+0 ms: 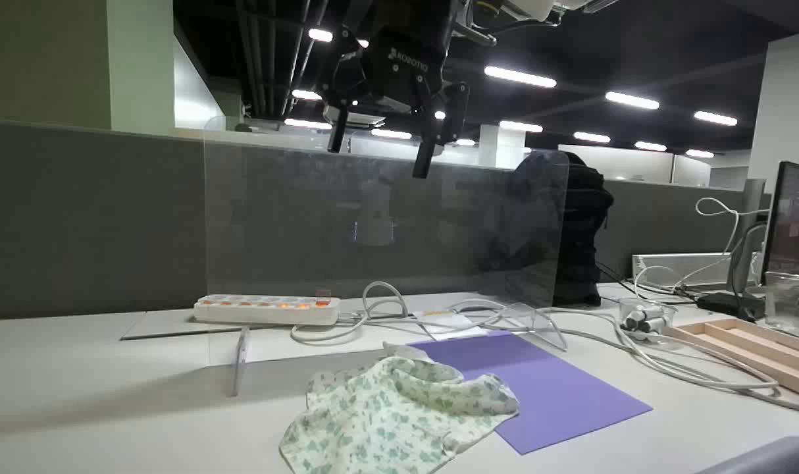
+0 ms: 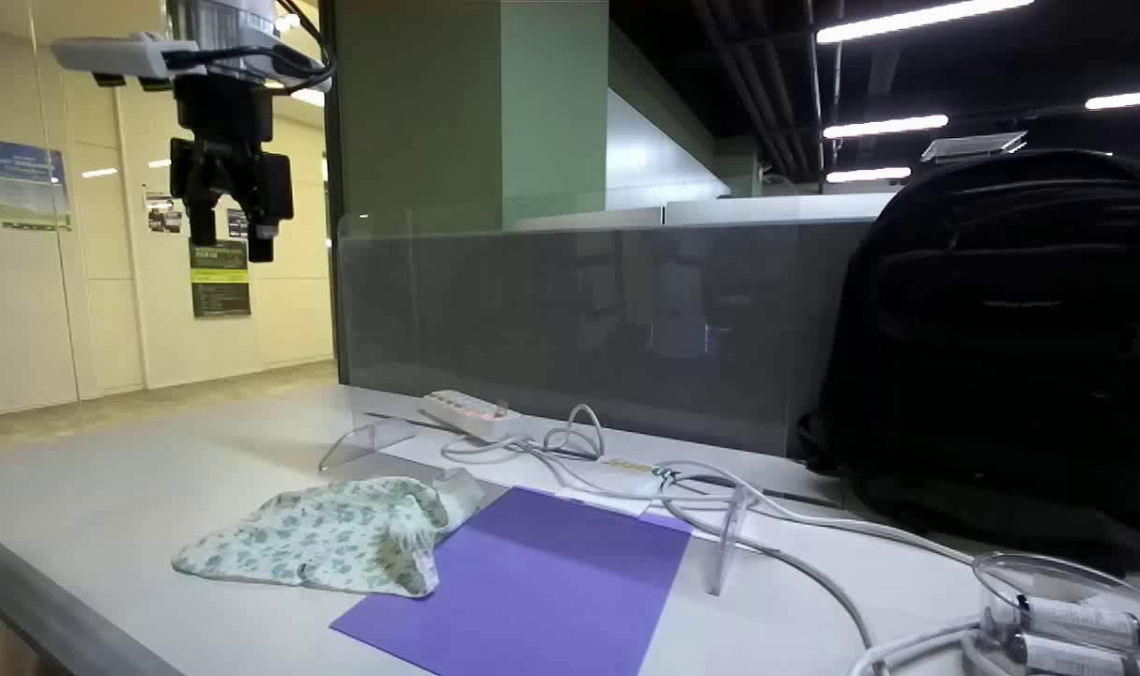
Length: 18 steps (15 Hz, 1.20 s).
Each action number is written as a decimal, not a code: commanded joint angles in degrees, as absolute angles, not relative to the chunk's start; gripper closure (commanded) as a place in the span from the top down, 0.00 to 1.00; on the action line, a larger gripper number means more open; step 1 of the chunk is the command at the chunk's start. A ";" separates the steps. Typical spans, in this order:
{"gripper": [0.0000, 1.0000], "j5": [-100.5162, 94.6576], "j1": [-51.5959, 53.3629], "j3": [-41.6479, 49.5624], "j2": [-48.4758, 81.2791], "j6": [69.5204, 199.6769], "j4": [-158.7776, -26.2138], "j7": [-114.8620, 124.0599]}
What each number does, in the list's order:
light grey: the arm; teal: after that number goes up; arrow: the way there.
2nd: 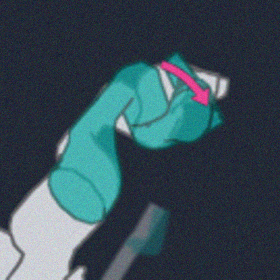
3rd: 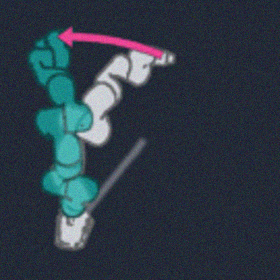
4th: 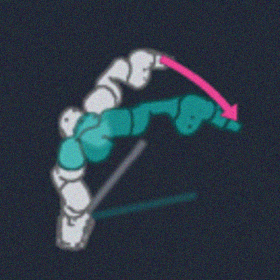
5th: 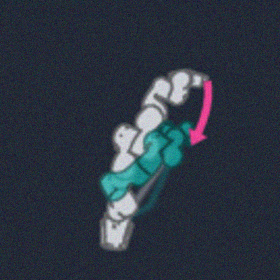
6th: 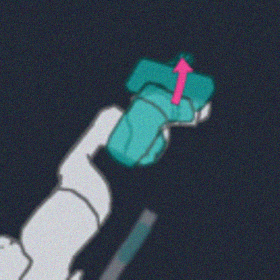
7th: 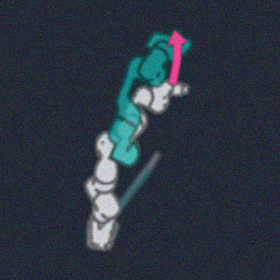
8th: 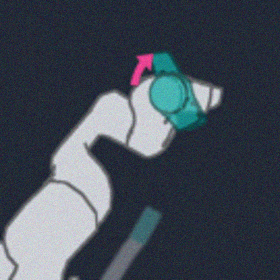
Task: Pick the cloth from the table and hang it
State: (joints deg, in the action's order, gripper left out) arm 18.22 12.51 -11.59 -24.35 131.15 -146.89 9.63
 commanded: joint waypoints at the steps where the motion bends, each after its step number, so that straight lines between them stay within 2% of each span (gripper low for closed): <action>1: 1.00 18.06 12.72 -11.34 -24.34 131.04 -146.83 9.73; 8: 1.00 18.06 12.72 -11.34 -24.34 131.05 -146.83 9.73; 15: 1.00 15.07 7.39 -8.69 -23.25 146.91 -159.30 9.34; 17: 1.00 13.87 5.71 -7.05 -21.06 151.10 -162.50 8.01; 18: 1.00 13.81 5.15 -5.84 -17.05 151.89 -160.00 7.15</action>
State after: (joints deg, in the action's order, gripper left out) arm 15.01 6.47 -8.41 -22.12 148.03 -160.10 8.34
